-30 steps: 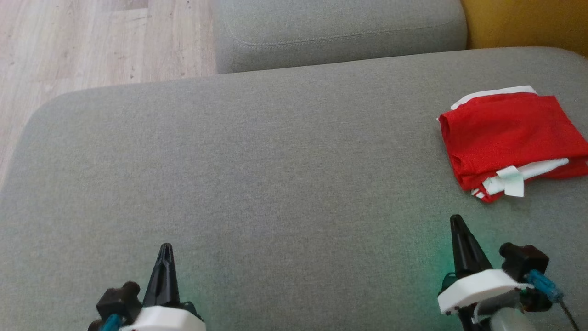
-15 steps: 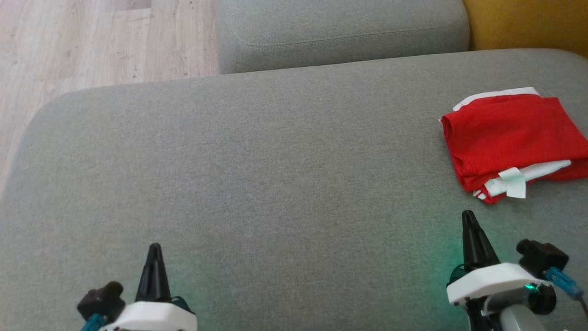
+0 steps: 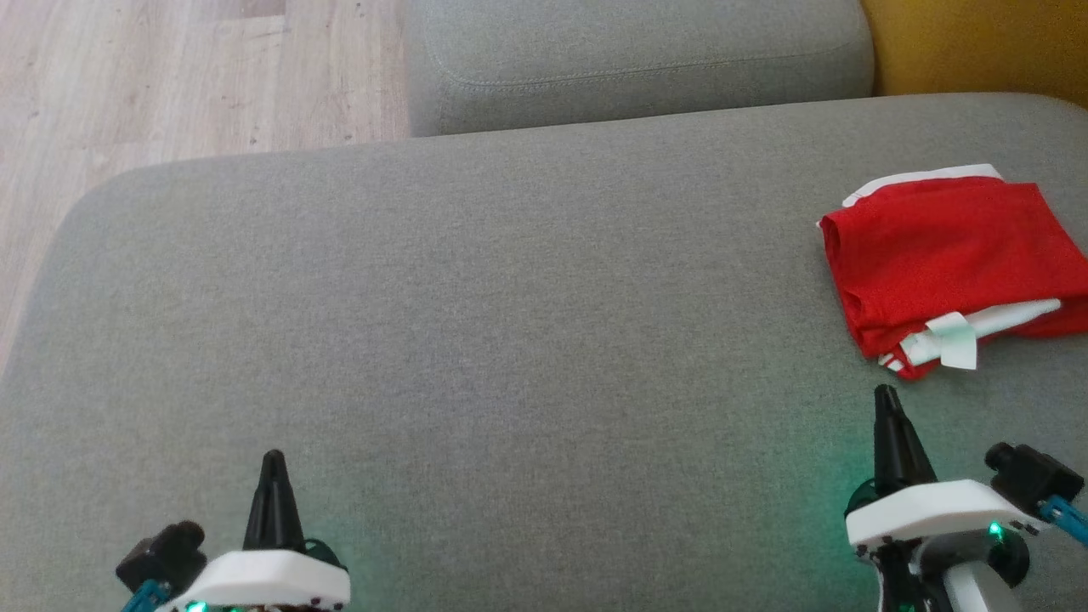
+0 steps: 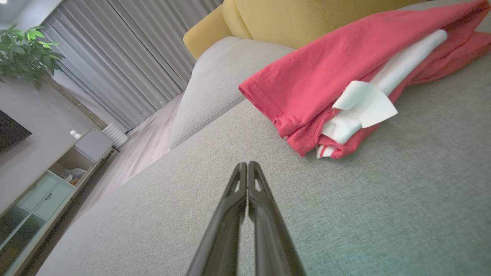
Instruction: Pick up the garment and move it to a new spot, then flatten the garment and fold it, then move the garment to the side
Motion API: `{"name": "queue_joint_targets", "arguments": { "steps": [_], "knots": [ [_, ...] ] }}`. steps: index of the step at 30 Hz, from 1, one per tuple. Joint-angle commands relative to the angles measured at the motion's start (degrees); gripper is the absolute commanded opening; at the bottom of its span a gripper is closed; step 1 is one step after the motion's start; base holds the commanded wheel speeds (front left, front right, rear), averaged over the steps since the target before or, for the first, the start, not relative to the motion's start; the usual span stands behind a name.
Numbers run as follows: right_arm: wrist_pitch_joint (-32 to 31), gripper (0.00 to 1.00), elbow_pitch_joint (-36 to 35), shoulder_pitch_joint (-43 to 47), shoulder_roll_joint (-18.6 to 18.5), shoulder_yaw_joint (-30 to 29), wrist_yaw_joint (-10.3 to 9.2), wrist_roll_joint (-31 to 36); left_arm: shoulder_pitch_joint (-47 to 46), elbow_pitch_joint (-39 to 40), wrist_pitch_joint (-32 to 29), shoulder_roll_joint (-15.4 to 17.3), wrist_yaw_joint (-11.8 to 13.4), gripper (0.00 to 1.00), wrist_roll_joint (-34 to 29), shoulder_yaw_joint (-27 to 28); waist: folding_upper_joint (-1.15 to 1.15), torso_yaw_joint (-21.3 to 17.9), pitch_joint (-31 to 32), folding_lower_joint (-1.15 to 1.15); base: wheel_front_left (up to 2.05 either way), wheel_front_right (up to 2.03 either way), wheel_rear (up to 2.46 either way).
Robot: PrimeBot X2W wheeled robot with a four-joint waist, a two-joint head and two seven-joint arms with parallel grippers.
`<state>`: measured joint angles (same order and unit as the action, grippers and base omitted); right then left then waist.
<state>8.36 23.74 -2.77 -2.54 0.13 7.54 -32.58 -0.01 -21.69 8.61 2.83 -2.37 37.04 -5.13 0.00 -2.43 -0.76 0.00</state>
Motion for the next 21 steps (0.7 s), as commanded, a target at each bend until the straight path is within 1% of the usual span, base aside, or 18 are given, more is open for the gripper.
{"name": "queue_joint_targets", "arguments": {
  "steps": [1, 21],
  "knots": [
    [-0.3, 0.00, -2.2, -2.5, -0.1, -0.1, -0.02, -1.7, -3.1, 2.2, -0.2, 0.0, -0.4, 0.00, 1.4, 1.6, 0.00, 0.0, 0.0, 0.00, 0.00, 0.00, 0.00],
    [-3.6, 0.00, -3.9, -2.7, -0.2, -1.5, -0.02, -14.8, -3.8, 3.4, -3.6, 0.0, -1.4, 0.00, 13.5, 3.9, 0.00, 0.6, 0.1, 0.00, 0.00, 0.00, 0.00]
  ]
}}
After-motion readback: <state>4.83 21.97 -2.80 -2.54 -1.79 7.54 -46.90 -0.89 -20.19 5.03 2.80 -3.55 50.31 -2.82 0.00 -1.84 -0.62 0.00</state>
